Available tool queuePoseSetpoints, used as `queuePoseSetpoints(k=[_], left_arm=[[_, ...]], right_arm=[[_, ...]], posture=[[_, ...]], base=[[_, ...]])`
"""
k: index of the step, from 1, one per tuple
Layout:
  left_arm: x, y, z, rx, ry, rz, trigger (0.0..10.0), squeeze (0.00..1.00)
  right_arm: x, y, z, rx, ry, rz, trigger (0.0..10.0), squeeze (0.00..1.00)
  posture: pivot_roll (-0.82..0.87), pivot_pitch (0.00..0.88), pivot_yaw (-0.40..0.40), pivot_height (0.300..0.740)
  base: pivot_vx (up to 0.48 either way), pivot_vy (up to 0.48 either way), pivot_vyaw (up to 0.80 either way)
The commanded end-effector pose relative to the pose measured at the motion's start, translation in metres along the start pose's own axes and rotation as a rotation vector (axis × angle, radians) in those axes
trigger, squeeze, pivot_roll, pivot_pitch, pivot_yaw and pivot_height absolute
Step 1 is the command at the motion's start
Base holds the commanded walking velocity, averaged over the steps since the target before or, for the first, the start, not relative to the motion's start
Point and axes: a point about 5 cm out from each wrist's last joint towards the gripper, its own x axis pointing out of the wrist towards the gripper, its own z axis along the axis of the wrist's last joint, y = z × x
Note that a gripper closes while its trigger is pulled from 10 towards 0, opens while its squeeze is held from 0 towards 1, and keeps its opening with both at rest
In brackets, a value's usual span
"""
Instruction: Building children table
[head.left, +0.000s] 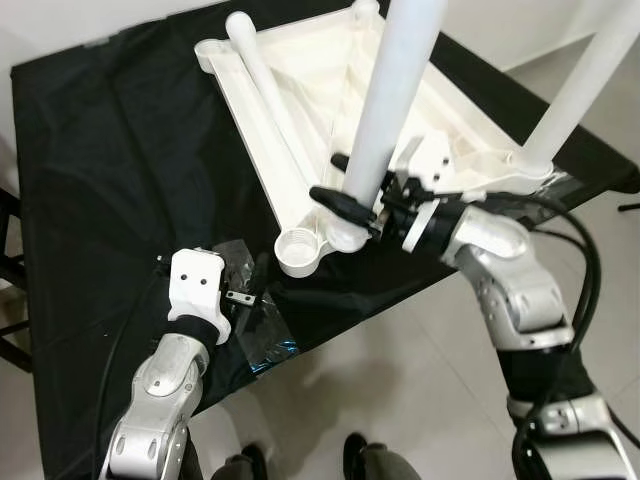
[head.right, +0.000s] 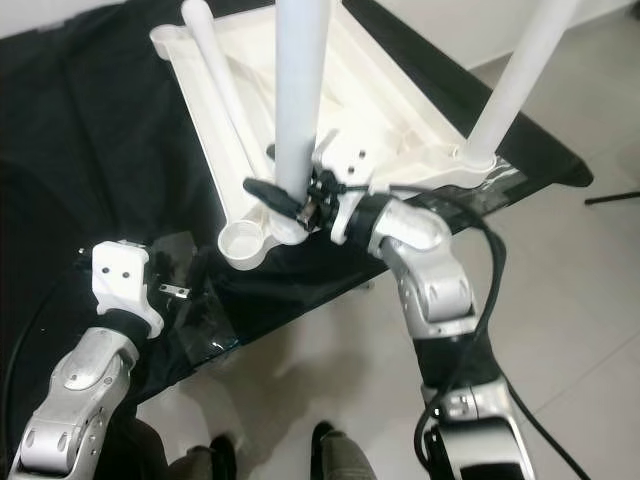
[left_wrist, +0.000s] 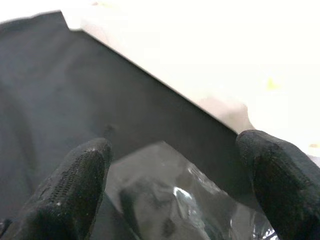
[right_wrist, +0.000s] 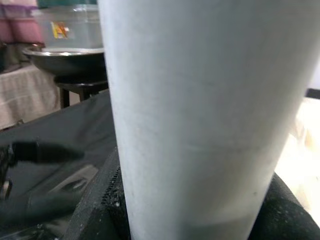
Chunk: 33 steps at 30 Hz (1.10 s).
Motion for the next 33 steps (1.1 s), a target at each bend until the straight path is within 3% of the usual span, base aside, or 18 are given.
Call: queuePoseSetpoints(k=[1,2,12,22,29,33], left_arm=[[0.002,0.012,-0.001,0.044,-0.007,0.036,10.0,0.00],[0.008,0.022,0.008,0.067,-0.045,0.057,10.0,0.00],[0.015,0.042,0.027,0.088,-0.114,0.085,10.0,0.00],[0.017,0.043,0.017,0.064,-0.080,0.083,10.0,0.00],[0.017,0.043,0.012,0.023,-0.057,0.089,10.0,0.00],[0.012,0.034,0.003,-0.010,-0.022,0.026,10.0,0.00]], right_arm=[[-0.003,0.016,-0.012,0.023,0.036,-0.022,10.0,0.00],[-0.007,0.024,-0.022,0.066,0.058,-0.059,10.0,0.00],[-0.012,0.029,-0.037,0.111,0.083,-0.147,10.0,0.00],[-0.014,0.031,-0.034,0.101,0.072,-0.174,10.0,0.00],[-0.011,0.030,-0.029,0.087,0.059,-0.172,10.0,0.00],[-0.011,0.028,-0.028,0.095,0.054,-0.176,10.0,0.00]], posture=[[-0.08,0.154,-0.006,0.740],[-0.09,0.142,0.001,0.740],[-0.07,0.114,0.028,0.740],[-0.05,0.093,0.040,0.740],[-0.05,0.087,0.038,0.740],[-0.05,0.086,0.040,0.740]], base=[[0.000,0.000,0.00],[0.000,0.000,0.00],[0.000,0.000,0.04],[0.000,-0.424,0.75],[0.000,0.000,0.79],[0.000,0.000,0.79]])
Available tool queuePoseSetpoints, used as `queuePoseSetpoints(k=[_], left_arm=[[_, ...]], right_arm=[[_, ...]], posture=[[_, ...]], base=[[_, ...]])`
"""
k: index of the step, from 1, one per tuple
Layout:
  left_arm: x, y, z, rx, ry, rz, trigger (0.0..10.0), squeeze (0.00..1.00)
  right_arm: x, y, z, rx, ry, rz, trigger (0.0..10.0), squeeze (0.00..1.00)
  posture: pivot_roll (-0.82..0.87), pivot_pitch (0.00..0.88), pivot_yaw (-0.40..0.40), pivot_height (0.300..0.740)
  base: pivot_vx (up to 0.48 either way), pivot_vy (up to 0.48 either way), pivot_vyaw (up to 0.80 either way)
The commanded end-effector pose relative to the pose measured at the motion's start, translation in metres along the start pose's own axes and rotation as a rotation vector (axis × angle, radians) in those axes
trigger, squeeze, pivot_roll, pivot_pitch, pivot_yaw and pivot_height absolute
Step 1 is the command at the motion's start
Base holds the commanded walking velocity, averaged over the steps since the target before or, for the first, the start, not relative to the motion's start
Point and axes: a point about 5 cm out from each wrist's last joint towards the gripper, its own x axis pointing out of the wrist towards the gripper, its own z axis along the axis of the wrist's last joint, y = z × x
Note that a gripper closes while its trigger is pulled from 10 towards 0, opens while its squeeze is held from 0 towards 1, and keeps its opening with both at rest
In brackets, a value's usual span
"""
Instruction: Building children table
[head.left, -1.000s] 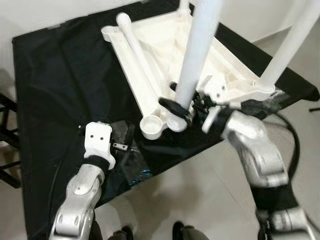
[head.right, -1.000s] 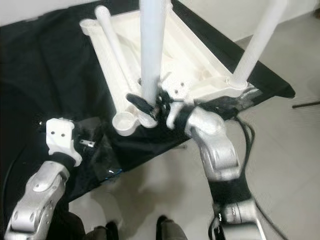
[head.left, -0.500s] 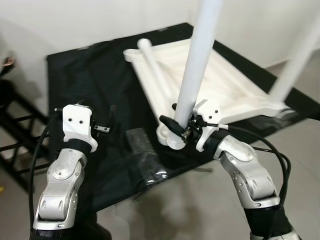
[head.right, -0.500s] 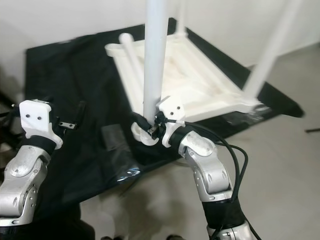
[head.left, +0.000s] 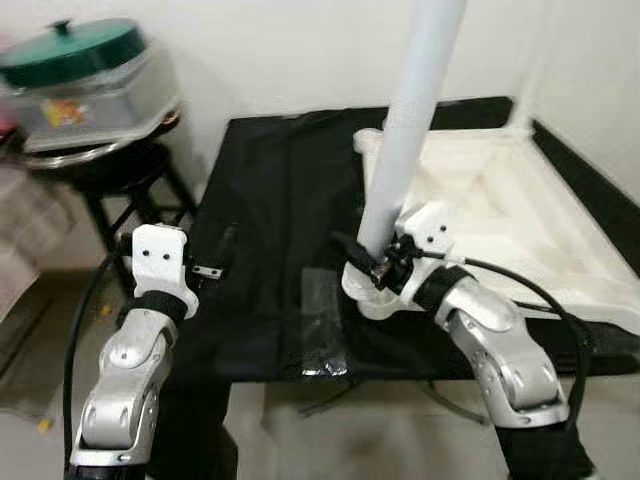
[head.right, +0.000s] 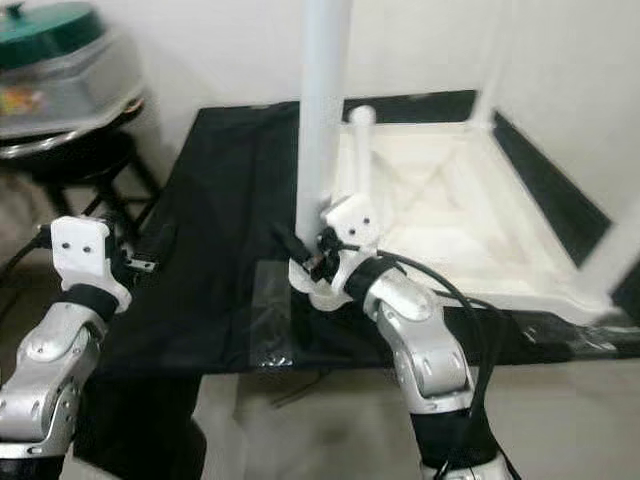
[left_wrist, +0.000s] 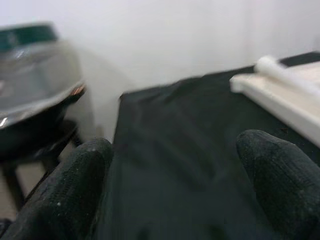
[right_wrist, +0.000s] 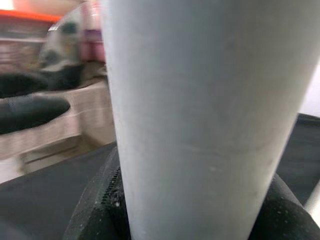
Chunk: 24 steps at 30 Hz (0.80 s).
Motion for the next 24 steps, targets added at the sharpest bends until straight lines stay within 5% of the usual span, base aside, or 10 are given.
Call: queuePoseSetpoints(k=[1,11,15,24], left_arm=[[-0.004,-0.006,-0.006,-0.036,0.028,-0.042,10.0,0.00],[-0.012,-0.020,-0.022,-0.146,0.079,-0.098,10.0,0.00],[-0.012,-0.021,-0.023,-0.148,0.084,-0.097,10.0,0.00],[-0.013,-0.022,-0.029,-0.140,0.119,-0.083,10.0,0.00]], right_arm=[[0.003,0.004,0.004,0.007,-0.021,0.016,10.0,0.00],[0.006,0.004,-0.003,0.009,0.027,-0.037,10.0,0.00],[0.006,0.004,-0.003,0.011,0.029,-0.039,10.0,0.00],[0.005,0.012,-0.008,0.024,0.061,0.012,10.0,0.00]], posture=[[-0.05,0.086,0.038,0.740],[-0.05,0.089,0.037,0.740],[-0.05,0.090,0.036,0.740],[-0.05,0.096,0.032,0.740]], base=[[0.000,0.000,0.79],[0.000,-0.189,0.00],[0.000,-0.472,0.00],[0.000,0.000,0.00]])
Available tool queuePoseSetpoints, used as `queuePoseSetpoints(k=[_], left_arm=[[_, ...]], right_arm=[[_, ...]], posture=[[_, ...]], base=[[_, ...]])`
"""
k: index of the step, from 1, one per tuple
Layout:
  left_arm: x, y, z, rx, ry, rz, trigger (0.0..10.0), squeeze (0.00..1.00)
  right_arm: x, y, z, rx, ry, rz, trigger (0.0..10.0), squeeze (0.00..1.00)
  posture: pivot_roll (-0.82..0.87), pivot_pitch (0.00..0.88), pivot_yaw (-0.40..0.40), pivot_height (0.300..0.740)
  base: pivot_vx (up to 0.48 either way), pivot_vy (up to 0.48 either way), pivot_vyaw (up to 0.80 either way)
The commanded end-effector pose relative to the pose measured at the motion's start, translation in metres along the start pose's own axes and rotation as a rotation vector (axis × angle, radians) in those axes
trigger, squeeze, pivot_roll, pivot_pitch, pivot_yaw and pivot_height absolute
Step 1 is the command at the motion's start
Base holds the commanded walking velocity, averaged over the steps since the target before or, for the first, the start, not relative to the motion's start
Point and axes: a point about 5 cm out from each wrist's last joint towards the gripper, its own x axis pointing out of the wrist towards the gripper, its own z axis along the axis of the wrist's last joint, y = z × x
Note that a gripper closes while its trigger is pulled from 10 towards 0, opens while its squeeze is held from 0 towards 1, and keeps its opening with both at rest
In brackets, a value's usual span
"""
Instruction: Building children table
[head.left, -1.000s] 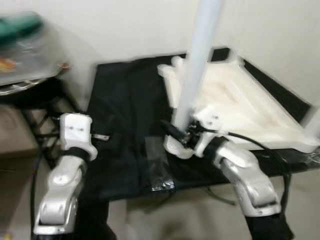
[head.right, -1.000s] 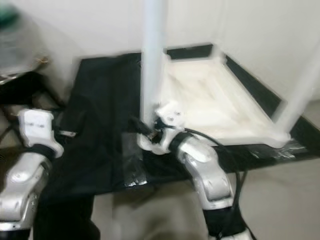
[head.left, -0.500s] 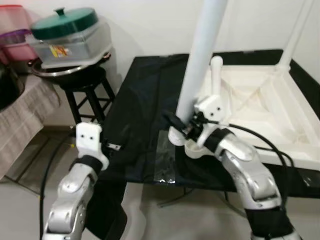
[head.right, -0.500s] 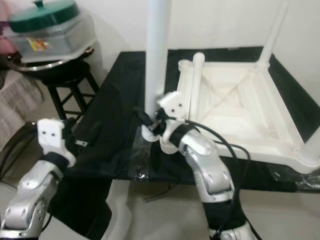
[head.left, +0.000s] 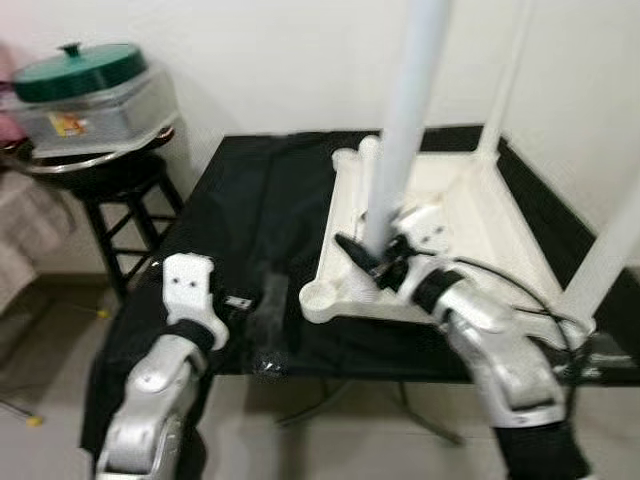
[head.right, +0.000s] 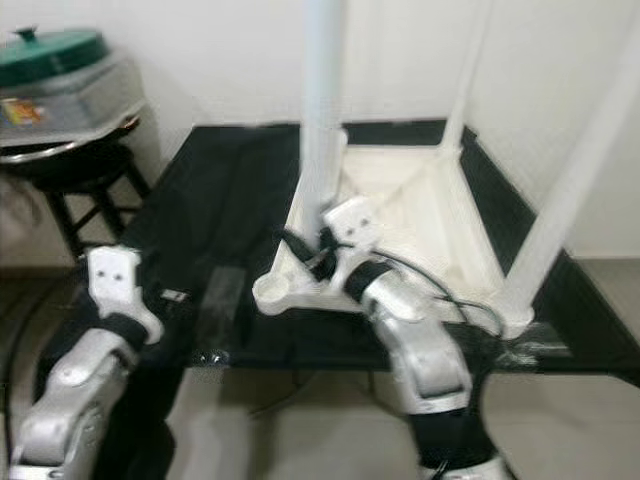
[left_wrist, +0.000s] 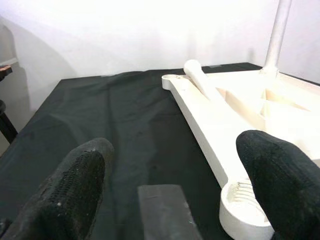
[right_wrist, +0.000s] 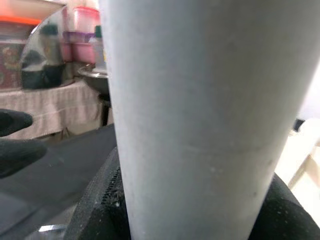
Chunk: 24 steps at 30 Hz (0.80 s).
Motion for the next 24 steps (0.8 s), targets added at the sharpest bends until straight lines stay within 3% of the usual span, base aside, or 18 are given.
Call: queuePoseSetpoints(k=[1,8,11,17,24], left_arm=[[-0.003,0.004,-0.009,0.004,0.047,0.018,10.0,0.00],[-0.006,0.009,-0.002,-0.010,0.030,0.000,10.0,0.00],[-0.006,0.012,0.000,-0.001,0.021,0.001,10.0,0.00],[-0.007,0.016,0.002,-0.003,0.016,0.009,10.0,0.00],[-0.007,0.011,-0.001,-0.008,0.024,-0.005,10.0,0.00]], right_arm=[[0.002,0.012,0.000,0.014,-0.001,0.064,10.0,0.00],[0.000,0.018,-0.003,0.029,0.014,0.109,10.0,0.00],[0.000,0.016,-0.002,0.050,-0.001,0.106,10.0,0.00],[0.000,0.010,0.001,0.083,-0.024,0.078,10.0,0.00],[0.001,0.016,-0.003,0.051,0.009,0.095,10.0,0.00]], posture=[[-0.05,0.096,0.032,0.740],[-0.05,0.097,0.024,0.740],[-0.05,0.097,0.019,0.740],[-0.05,0.097,0.016,0.740],[-0.05,0.095,0.017,0.740]], base=[[0.000,0.000,0.00],[0.000,0.000,0.00],[0.314,0.000,0.00],[0.343,0.000,0.67],[0.352,0.000,0.00]])
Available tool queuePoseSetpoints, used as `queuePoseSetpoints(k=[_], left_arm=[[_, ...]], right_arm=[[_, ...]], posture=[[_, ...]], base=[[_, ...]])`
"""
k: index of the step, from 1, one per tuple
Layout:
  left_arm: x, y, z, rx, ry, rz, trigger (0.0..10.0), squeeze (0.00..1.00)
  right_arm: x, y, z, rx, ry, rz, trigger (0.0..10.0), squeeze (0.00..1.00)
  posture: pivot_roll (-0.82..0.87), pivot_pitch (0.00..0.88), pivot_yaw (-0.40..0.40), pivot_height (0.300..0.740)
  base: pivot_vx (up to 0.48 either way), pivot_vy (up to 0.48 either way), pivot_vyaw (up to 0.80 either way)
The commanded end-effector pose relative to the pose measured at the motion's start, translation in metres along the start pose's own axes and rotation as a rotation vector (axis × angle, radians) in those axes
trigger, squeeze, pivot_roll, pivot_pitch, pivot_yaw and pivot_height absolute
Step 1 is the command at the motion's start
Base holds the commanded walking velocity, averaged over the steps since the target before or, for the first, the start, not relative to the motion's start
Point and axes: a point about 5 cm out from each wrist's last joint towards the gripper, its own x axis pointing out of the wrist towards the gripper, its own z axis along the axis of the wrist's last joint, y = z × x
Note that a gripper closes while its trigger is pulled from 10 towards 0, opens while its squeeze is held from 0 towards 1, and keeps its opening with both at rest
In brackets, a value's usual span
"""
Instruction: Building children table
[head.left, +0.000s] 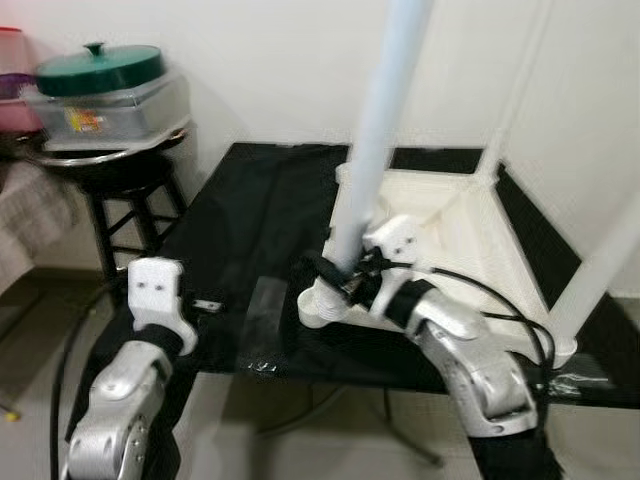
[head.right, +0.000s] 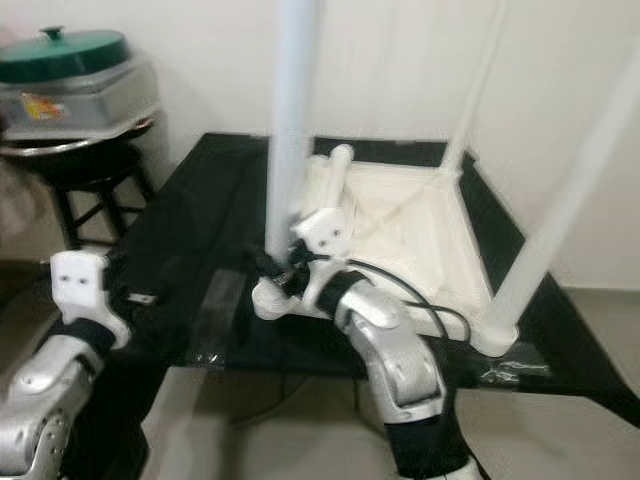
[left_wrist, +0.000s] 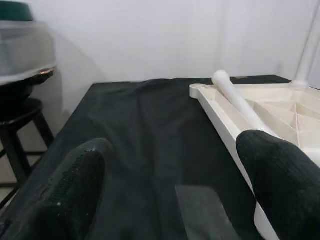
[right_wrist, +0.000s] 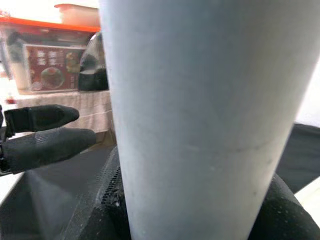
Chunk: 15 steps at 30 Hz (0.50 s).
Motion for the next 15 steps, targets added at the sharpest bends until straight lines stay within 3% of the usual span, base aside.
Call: queuePoseSetpoints(k=[1,15], left_arm=[[0.000,-0.006,-0.002,-0.011,0.013,-0.026,10.0,0.00],[0.001,-0.010,-0.003,-0.015,0.021,-0.045,10.0,0.00]], right_arm=[[-0.003,0.000,-0.002,-0.005,0.017,0.000,10.0,0.00],[-0.018,0.020,-0.002,-0.030,0.035,0.308,10.0,0.00]], posture=[[-0.05,0.095,0.018,0.740],[-0.04,0.100,0.028,0.740]], base=[[0.352,0.000,0.00],[0.332,0.000,0.00]])
